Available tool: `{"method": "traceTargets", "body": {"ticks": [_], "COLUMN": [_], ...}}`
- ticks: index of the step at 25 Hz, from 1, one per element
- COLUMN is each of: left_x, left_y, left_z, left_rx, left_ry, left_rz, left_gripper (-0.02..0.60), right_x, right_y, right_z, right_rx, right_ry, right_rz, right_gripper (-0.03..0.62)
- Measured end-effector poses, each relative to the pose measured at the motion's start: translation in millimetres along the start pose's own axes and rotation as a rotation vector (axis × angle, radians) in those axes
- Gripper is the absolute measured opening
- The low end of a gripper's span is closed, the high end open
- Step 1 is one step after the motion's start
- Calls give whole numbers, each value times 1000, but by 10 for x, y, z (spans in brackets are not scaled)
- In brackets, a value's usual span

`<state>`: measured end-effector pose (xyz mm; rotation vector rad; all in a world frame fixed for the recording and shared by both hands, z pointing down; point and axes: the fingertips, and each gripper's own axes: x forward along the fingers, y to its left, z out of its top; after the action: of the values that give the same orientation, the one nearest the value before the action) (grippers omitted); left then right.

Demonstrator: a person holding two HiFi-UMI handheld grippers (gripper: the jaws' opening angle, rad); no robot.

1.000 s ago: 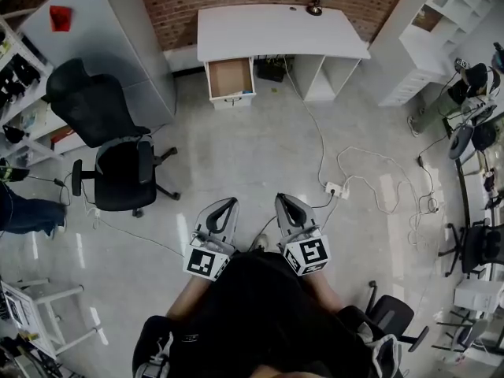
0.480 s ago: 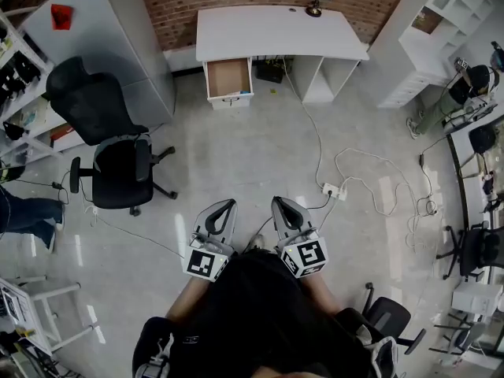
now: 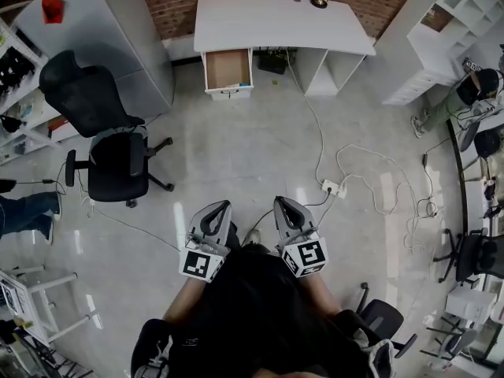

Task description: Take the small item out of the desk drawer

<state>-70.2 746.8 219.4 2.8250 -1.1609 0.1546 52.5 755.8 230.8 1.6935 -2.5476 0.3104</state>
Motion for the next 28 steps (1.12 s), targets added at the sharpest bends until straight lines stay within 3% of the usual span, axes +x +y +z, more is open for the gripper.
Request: {"method": "traceTargets", "body": {"ticks": [9, 12, 16, 19, 23, 28], "left_x": [947, 1287, 1740, 2059, 2542, 3118], "left_y": [918, 1373, 1986, 2326, 2620, 2928], "left_z": [-17, 3, 79, 44, 69, -21], "left_rx": [-9, -34, -42, -48, -46, -85], "left_ry": [-49, -1, -8, 59, 42, 81], "left_rz": [-27, -33, -59, -79, -94, -75], "left_gripper": [9, 9, 9, 9, 9, 9], "right_x": [1093, 1625, 2363, 2807, 3307, 3945], "right_y": [-486, -691, -921, -1047, -1280, -1772], "right_z": [-2, 131, 354, 435, 380, 370], "right_rx": [-30, -44, -73, -70, -68, -68], "right_ry": [61, 70, 83, 92, 145, 186], "right_rz": [-26, -46, -64, -68, -53, -21], "right_gripper": [26, 26, 26, 26, 26, 26]}}
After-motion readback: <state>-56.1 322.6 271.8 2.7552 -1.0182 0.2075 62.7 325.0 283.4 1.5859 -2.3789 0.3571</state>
